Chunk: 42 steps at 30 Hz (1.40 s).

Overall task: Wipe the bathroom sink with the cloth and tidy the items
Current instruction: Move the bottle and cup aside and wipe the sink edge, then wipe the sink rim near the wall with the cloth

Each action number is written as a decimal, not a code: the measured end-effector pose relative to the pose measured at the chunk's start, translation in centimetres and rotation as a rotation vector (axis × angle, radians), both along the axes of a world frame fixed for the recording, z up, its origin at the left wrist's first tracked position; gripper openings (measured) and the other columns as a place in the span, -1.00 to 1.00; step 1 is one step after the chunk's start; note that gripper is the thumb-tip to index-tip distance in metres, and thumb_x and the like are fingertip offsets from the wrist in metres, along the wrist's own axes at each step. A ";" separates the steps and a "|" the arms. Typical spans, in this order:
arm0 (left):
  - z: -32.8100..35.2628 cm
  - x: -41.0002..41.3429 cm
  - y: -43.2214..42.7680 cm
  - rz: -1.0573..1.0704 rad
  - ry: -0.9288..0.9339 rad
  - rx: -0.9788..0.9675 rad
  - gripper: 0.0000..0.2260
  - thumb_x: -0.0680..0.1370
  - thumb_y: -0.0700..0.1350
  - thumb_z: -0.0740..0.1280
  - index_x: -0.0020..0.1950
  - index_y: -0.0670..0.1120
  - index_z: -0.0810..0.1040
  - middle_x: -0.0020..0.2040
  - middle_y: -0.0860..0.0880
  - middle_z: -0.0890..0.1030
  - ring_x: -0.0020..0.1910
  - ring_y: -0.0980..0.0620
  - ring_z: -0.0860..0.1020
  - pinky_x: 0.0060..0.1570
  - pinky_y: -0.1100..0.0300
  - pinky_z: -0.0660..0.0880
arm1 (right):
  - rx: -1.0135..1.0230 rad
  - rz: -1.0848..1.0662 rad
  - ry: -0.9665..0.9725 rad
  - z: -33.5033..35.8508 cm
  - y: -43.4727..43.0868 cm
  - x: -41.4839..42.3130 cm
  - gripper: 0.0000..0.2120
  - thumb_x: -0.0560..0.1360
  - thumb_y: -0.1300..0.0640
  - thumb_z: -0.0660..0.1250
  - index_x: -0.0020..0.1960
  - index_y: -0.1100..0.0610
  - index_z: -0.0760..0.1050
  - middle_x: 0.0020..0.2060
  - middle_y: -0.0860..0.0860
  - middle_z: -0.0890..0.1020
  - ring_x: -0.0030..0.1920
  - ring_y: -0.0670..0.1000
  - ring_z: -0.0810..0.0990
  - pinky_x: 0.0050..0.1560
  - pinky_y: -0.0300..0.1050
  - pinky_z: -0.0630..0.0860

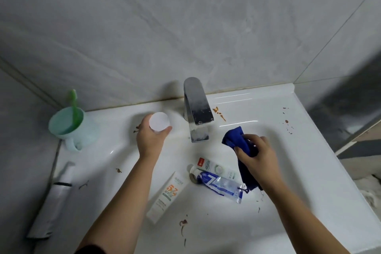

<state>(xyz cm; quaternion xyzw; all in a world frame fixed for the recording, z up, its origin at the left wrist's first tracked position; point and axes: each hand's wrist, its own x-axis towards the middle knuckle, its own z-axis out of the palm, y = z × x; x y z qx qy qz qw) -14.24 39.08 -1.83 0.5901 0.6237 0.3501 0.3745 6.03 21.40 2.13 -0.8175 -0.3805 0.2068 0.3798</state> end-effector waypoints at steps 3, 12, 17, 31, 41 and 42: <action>-1.1 0.3 1.5 -0.029 -0.005 0.019 -0.43 0.30 -0.12 0.56 0.25 -0.08 0.46 0.17 -0.06 0.55 0.11 -0.05 0.51 0.10 0.11 0.47 | 0.005 -0.045 -0.005 -0.3 -0.1 -0.2 -0.70 0.37 0.15 0.44 0.09 0.03 0.51 -0.11 -0.02 0.46 -0.18 -0.10 0.52 -0.18 -0.24 0.38; -2.9 0.9 3.2 -0.100 0.053 0.097 -0.34 0.34 -0.10 0.54 0.37 -0.09 0.35 0.30 -0.10 0.47 0.23 -0.11 0.44 0.17 0.08 0.41 | 0.016 -0.083 -0.019 -1.0 -1.1 -0.4 -0.71 0.37 0.14 0.44 0.07 -0.01 0.51 -0.13 -0.07 0.46 -0.17 -0.17 0.51 -0.23 -0.42 0.34; -1.9 -1.0 -0.4 -0.037 0.183 0.136 -0.27 0.38 -0.02 0.50 0.45 -0.13 0.24 0.41 -0.15 0.33 0.38 -0.14 0.27 0.30 -0.03 0.29 | 0.054 -0.077 0.037 -0.7 -3.3 -0.1 -0.73 0.38 0.16 0.43 0.02 -0.08 0.48 -0.10 -0.07 0.47 -0.14 -0.18 0.51 -0.22 -0.41 0.35; -2.3 5.3 -31.1 -0.389 0.282 0.323 -0.64 0.42 0.06 0.25 0.01 -0.18 0.62 -0.03 -0.08 0.62 -0.01 0.08 0.44 0.01 0.27 0.36 | -0.021 0.014 -0.110 -3.0 -20.5 8.0 -0.71 0.38 0.19 0.43 0.09 0.09 0.52 -0.10 0.03 0.47 -0.13 -0.13 0.44 -0.15 -0.32 0.34; -5.7 10.6 -36.5 -0.442 0.525 0.369 -0.66 0.43 0.08 0.22 -0.04 -0.10 0.66 -0.03 -0.03 0.64 -0.01 0.04 0.42 0.03 0.17 0.29 | -0.062 0.141 -0.575 -7.0 -24.5 14.3 -0.67 0.30 0.20 0.52 0.02 0.26 0.58 -0.17 0.24 0.51 -0.22 0.26 0.46 -0.33 0.02 0.48; -5.7 10.5 -36.5 -0.443 0.528 0.369 -0.66 0.43 0.08 0.22 -0.03 -0.11 0.66 -0.02 -0.03 0.64 0.00 0.04 0.42 0.04 0.17 0.30 | -0.029 0.186 -0.580 -7.3 -25.0 12.9 -0.67 0.30 0.18 0.53 0.01 0.26 0.58 -0.17 0.23 0.52 -0.24 0.25 0.47 -0.35 0.00 0.49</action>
